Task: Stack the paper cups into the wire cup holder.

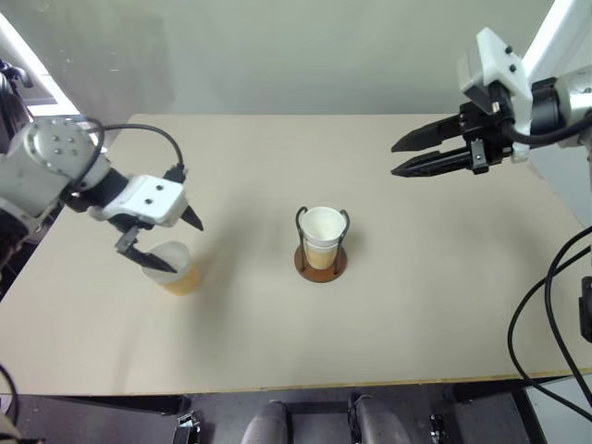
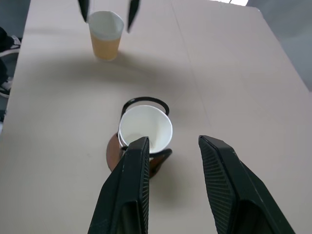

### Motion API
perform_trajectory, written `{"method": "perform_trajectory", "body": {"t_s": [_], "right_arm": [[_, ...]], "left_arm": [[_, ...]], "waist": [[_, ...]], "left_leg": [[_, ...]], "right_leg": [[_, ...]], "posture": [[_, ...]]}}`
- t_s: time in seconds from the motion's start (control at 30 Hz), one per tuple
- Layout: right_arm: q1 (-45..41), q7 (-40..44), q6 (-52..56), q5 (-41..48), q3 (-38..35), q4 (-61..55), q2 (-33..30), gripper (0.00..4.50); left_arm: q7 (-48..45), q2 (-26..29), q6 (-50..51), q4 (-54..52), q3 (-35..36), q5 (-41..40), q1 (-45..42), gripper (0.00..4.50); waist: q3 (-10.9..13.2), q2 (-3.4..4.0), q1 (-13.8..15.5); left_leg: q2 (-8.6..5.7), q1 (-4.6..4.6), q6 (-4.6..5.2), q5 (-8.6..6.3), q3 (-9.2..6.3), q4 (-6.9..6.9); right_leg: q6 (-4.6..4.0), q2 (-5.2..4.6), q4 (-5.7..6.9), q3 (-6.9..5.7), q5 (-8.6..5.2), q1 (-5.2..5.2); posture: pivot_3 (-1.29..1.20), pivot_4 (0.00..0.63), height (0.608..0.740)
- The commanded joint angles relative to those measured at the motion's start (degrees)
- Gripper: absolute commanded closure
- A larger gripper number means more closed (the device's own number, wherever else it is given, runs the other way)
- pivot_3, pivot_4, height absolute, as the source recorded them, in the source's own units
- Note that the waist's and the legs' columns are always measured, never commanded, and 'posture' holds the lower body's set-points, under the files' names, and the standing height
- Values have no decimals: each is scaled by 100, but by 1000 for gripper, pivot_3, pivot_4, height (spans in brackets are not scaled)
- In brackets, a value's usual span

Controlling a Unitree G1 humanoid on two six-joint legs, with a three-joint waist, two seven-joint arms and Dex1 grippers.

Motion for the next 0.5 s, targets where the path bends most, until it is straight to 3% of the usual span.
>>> {"method": "perform_trajectory", "body": {"t_s": [0.03, 0.27, 0.5], "right_arm": [[-136, 59, -251, 57, -13, 121, -95, 2950], [-216, 168, -516, 9, 115, 478, -104, 2950], [-231, 193, -686, -24, 217, 650, -124, 2950]], "left_arm": [[-174, 324, -196, -416, 72, 228, 13, 0], [-174, 601, -487, -738, 382, 942, 476, 0], [-174, 372, -879, -315, 845, 1660, 738, 0]], "waist": [[0, 1, -14], [0, 0, -19], [0, 0, -19]], "left_leg": [[-2, 0, 1, 1, -5, 0], [-5, 5, 0, 11, -10, 5], [1, 3, -3, 12, -11, -2]], "right_leg": [[-4, -2, 2, 5, 2, 0], [-16, -3, 32, 9, 7, -8], [-19, -3, 48, 8, 4, -23]], "posture": [[0, 150, 740], [0, 150, 740], [0, 150, 740]]}}
